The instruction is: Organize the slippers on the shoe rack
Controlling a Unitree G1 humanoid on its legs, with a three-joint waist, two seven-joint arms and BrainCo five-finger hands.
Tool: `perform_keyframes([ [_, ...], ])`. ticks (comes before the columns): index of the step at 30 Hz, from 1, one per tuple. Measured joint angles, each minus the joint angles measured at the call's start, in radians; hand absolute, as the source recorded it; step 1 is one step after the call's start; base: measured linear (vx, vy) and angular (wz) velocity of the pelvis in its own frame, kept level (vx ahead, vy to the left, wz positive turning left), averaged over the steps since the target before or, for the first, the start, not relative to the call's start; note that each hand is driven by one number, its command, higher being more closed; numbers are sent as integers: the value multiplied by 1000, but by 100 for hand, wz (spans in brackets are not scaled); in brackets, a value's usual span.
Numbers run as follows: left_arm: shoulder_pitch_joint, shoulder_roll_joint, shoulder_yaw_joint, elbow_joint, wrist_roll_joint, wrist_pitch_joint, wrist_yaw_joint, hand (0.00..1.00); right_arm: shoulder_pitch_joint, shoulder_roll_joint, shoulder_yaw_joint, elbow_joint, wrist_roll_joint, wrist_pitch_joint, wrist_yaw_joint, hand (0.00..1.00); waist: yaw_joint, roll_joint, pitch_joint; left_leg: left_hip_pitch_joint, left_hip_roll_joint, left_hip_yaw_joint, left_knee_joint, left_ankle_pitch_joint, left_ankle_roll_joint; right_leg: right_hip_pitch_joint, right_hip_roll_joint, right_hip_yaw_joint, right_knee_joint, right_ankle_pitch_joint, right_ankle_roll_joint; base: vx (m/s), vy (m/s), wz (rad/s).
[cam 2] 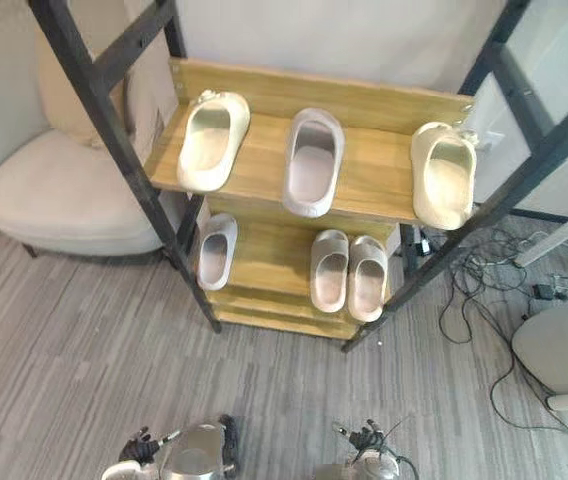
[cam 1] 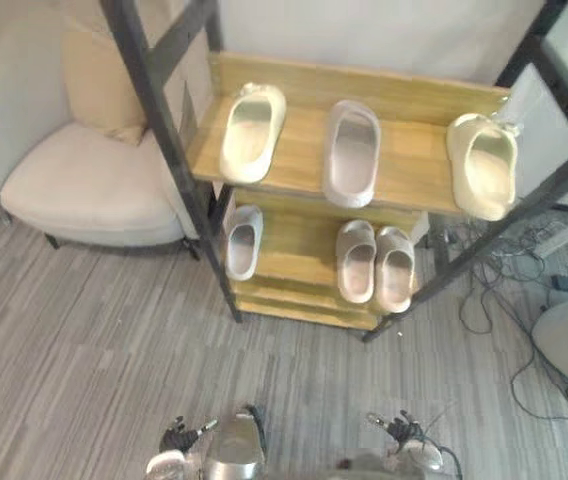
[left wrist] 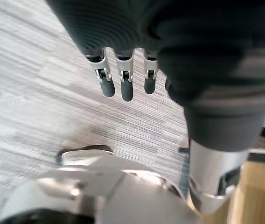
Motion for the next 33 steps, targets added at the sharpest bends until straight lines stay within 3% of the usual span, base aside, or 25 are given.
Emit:
perform_keyframes([
  [2, 4, 10, 0, -1, 0, -1, 2, 0, -2, 11, 11, 1, -8, 0, 2, 0, -4, -21, -8, 22, -6, -6, -4, -12, 2, -34, -10, 6, 47, -67, -11, 48, 9, 14],
  [4, 6, 9, 1, -1, -1, -1, 3, 0, -11, 13, 14, 12, -10, 0, 4, 0, -4, -21, -7, 47, -8, -13, -28, -3, -12, -29, 43, -14, -111, -96, -10, 42, -53, 14],
  [5, 10, 12, 1, -4, 1, -1, 3, 0, -10, 14, 20, 15, -9, 0, 3, 0, -4, -30, -13, 42, -16, -16, -30, 1, -19, -8, 81, -7, -263, -45, -27, 42, -103, 24],
  [6, 8, 17, 3, 2, 2, 2, 4, 0, -19, 12, 29, -1, -6, 10, 4, 0, -7, -42, -20, 36, -28, -38, -26, -6, -29, 1, 88, -6, -317, -21, -33, 53, -103, 32],
  [7, 13, 5, 1, -4, 1, 4, 2, 0, -10, -6, 56, -40, -7, 26, 1, 0, -8, -16, -34, 30, -21, -54, -37, -1, -34, 15, 105, -23, -358, -10, -40, 101, -79, 31],
  [9, 10, -11, 1, -3, 6, 4, -1, 0, -14, -41, 75, -28, -10, -24, 57, 0, -6, 11, -49, 30, -9, -63, -57, 17, -36, 41, 141, -39, -444, 20, -40, 175, -71, 18],
  [10, 11, -13, 0, -1, 10, 6, -12, 0, -32, -42, 54, -23, -10, 2, 61, 0, -7, 22, -57, 32, -8, -78, -68, 23, -39, 68, 157, -58, -488, 37, -38, 232, -113, 25],
  [13, 13, -13, 1, -1, 19, 9, -25, 0, -35, -27, 1, 14, -4, 19, 43, 0, -7, 20, -64, 60, -10, -107, -104, 32, -50, 135, 181, -94, -561, 51, -44, 166, -79, 29],
  [19, 18, -3, 0, 1, 29, 11, -28, 0, 25, 3, -10, 17, 39, 21, 33, 0, -8, -13, -100, 126, -24, -116, -195, 56, -59, 185, 191, -102, -612, 57, -49, 129, -45, 4],
  [26, 10, 4, -22, 17, 58, 10, -26, 0, 29, 15, -6, 3, 39, 12, 5, 0, -10, -15, -104, 152, -40, -108, -233, 76, -40, 201, 179, -85, -652, 117, -43, -6, 20, -3],
  [33, 9, 14, -49, 17, 82, 10, -20, 0, 72, 16, 42, -298, 29, -3, -40, 0, -14, -18, -105, 150, -64, -68, -280, 108, -26, 157, 162, -44, -658, 145, -44, -119, 20, -18],
])
